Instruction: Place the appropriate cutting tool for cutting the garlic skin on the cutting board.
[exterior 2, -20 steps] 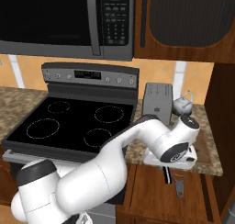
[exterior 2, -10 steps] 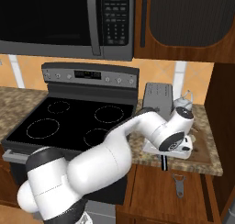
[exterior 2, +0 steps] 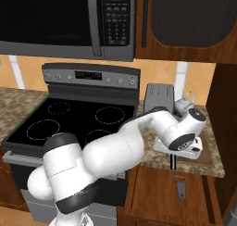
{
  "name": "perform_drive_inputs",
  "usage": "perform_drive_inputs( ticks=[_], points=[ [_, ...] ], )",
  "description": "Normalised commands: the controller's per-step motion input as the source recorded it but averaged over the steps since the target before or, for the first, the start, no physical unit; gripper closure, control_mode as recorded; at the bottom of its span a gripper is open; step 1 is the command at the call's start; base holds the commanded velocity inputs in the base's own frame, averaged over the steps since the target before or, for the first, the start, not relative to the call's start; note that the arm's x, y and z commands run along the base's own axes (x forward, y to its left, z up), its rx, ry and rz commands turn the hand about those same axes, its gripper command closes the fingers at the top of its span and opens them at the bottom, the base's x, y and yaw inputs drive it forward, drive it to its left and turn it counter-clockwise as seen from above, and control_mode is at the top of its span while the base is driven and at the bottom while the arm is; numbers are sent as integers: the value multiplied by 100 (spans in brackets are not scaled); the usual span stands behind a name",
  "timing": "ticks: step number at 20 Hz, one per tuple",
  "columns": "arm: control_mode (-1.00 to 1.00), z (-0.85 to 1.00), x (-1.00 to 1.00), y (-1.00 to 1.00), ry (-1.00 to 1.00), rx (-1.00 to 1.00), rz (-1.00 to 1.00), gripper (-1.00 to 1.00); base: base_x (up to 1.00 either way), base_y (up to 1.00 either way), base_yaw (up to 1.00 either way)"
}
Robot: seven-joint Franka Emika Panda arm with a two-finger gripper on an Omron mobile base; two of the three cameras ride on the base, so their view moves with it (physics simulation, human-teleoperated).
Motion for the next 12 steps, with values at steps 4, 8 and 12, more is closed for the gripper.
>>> perform_drive_inputs(
  ticks=[4, 8, 12],
  points=[
    [-100, 26, 11, 3, 0, -5, 0, 100, 0, 0, 0],
    [-100, 21, 28, 0, 5, -7, 0, 100, 0, 0, 0],
    [-100, 0, 13, -26, 1, 0, 0, 100, 0, 0, 0]
  ],
)
